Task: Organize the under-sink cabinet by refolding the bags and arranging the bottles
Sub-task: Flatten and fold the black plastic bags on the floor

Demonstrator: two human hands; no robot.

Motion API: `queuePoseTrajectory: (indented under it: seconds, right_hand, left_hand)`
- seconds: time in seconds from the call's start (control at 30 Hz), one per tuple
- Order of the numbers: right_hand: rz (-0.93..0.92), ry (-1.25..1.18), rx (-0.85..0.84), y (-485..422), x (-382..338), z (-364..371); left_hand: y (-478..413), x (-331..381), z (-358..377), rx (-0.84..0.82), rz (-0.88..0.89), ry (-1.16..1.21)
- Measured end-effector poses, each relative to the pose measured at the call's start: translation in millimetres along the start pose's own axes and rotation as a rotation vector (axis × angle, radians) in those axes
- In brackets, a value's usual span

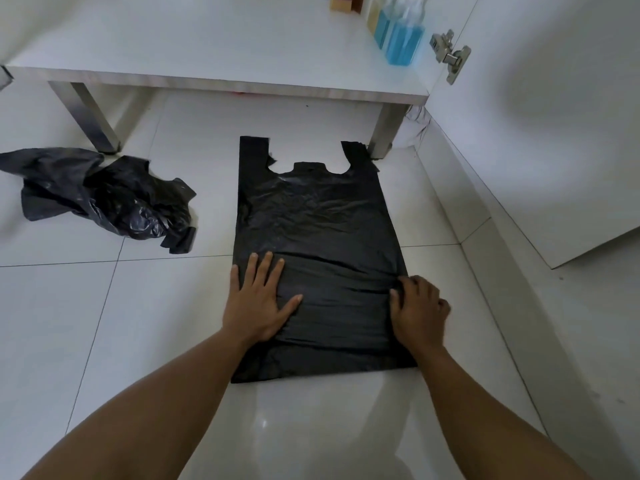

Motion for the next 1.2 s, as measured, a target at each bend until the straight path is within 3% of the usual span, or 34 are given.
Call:
queuePoseTrajectory:
  seconds: [0.2,0.27,0.43,0.63,0.9,1.03,1.2]
  right_hand:
    - [0.087,0.000,-0.007,-43.0,-6.5,-3.0]
    - [0.038,-0.063,-0.006,-58.9,-27.3,-1.7]
    - [-0.116,-0.132,-0.134,-97.5,-92.1,17.5]
    - [-0.221,-0.193,-0.218,-143.6,-170.4,50.4]
    - [-0.416,-0.243,-0.257,-201.7,-265.9,98.0]
    - [-0.352,-0.254,-0.285,-228.7,-304.4,116.1]
    - [-0.396,-0.204,-0.353,-244.8,-331.8,132.5]
  left_hand:
    - [-15.9,1.8,-12.4,-0.029,-0.044,0.029]
    - [-34.2,-0.4,-22.5,-0.025,-0.059,0.032]
    - [-95.6,-17.1,-35.1,0.177,-0.096,0.071]
    - [-139.2,-50.4,-12.9,0.095,-0.017,-0.035]
    - [-131.1,-60.1,14.8,0.176,-0.029,0.005]
    - [-130.7,-61.2,15.5,0.185,-0.036,0.006]
    - [-130.9,-60.7,14.1,0.180,-0.052,0.016]
Point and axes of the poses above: each hand's wrist, its own y-axis away from the middle knuckle, its own z-axis out of the palm, x = y × z, the point moved 1 cm from there along -y, towards the middle knuckle, and after that the axes turned 15 degrees about x, right-handed, at the moved point
